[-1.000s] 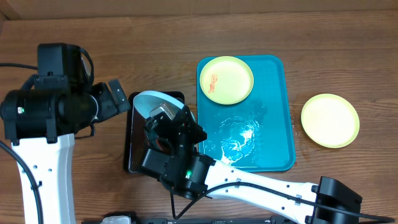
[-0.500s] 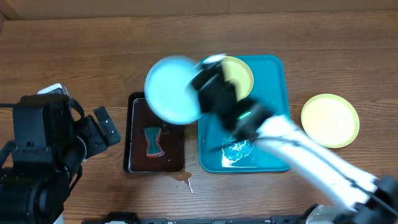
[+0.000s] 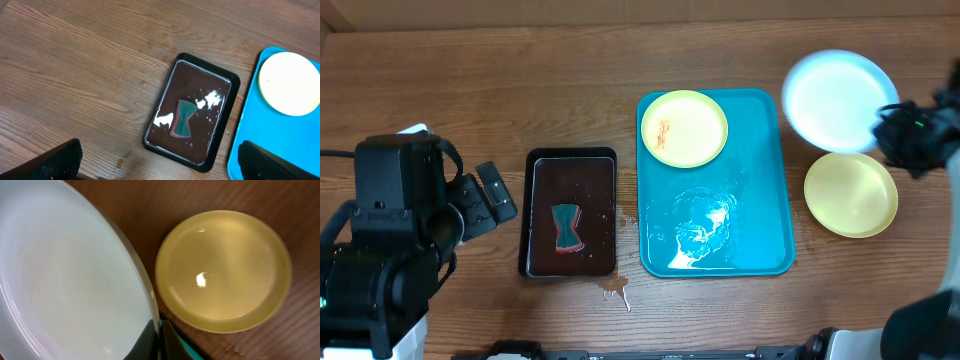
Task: Clean dirty plates on tray and stack at the side
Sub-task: 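Carry the white plate right and stack it on the yellow plate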
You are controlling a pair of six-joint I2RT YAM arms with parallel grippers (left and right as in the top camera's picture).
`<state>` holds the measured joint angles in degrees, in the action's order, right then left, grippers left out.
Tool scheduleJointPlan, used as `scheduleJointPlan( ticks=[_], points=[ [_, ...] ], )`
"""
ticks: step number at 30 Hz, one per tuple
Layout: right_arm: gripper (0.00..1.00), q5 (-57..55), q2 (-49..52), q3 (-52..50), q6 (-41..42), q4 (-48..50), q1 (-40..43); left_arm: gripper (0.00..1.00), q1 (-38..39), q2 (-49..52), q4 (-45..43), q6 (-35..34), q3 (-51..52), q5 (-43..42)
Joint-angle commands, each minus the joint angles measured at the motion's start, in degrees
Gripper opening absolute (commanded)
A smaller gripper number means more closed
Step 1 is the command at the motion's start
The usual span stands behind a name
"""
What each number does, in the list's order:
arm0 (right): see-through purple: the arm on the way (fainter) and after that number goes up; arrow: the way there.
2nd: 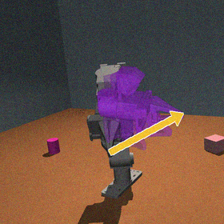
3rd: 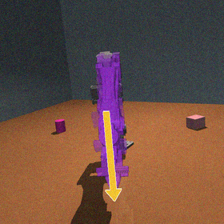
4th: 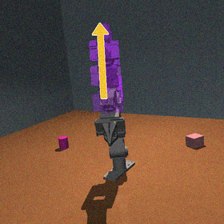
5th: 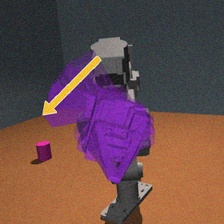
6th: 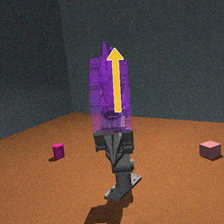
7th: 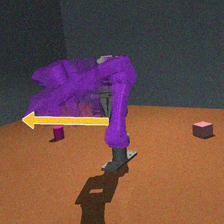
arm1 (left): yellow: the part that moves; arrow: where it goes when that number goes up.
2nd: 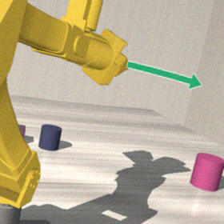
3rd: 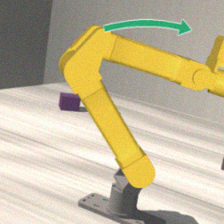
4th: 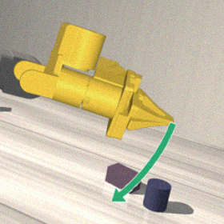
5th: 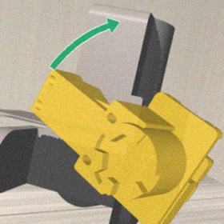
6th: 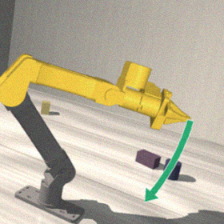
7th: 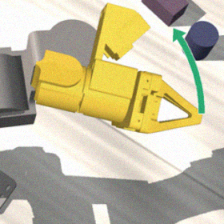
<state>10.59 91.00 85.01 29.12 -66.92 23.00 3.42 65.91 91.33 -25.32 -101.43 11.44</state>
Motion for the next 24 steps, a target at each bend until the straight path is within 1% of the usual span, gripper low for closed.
scheduleJointPlan(
  ticks=[1,6,9,11,13,15,19,20,21,22,24],
  points=[
    [0.04,3.0,3.1,-1.3,-3.3,-1.6,4.5,1.0,0.3,1.1,-0.1,-0.8,-0.8,1.2],
    [0.04,0.4,5.0,-8.7,-4.1,-0.4,6.9,1.0,0.3,2.7,0.0,-0.8,-0.8,1.2],
    [0.04,-0.9,5.0,-13.9,-4.0,2.5,7.1,1.0,0.3,3.7,0.0,-0.8,-0.8,1.2],
    [0.04,-1.7,5.1,-18.1,-3.8,6.8,7.3,1.0,0.3,4.4,0.2,-0.8,-0.8,1.2],
    [0.04,-4.3,5.1,-19.4,-3.1,8.6,7.7,1.0,0.3,4.9,2.3,0.2,-0.8,1.0],
    [0.04,-7.9,5.1,-19.5,-0.9,8.4,8.3,1.0,0.3,5.0,3.2,0.3,-0.8,1.2],
    [0.04,-7.8,5.1,-19.5,-0.6,7.3,8.9,0.99,0.3,4.8,3.4,0.3,-0.8,1.2],
    [0.06,-7.8,5.1,-19.5,-0.6,7.1,8.9,1.0,0.3,4.8,3.4,0.2,-0.8,1.2],
    [0.1,-7.8,5.1,-19.5,-0.6,7.1,8.9,1.0,0.3,4.8,3.3,-0.2,-0.8,1.2],
    [0.13,-8.0,5.1,-19.5,-0.6,7.1,8.9,1.0,0.3,4.8,3.3,-0.7,-0.8,1.2],
    [0.16,-8.0,5.1,-19.3,-0.6,6.5,8.9,1.0,0.3,4.8,3.3,-0.9,-0.8,1.2]
  ],
)
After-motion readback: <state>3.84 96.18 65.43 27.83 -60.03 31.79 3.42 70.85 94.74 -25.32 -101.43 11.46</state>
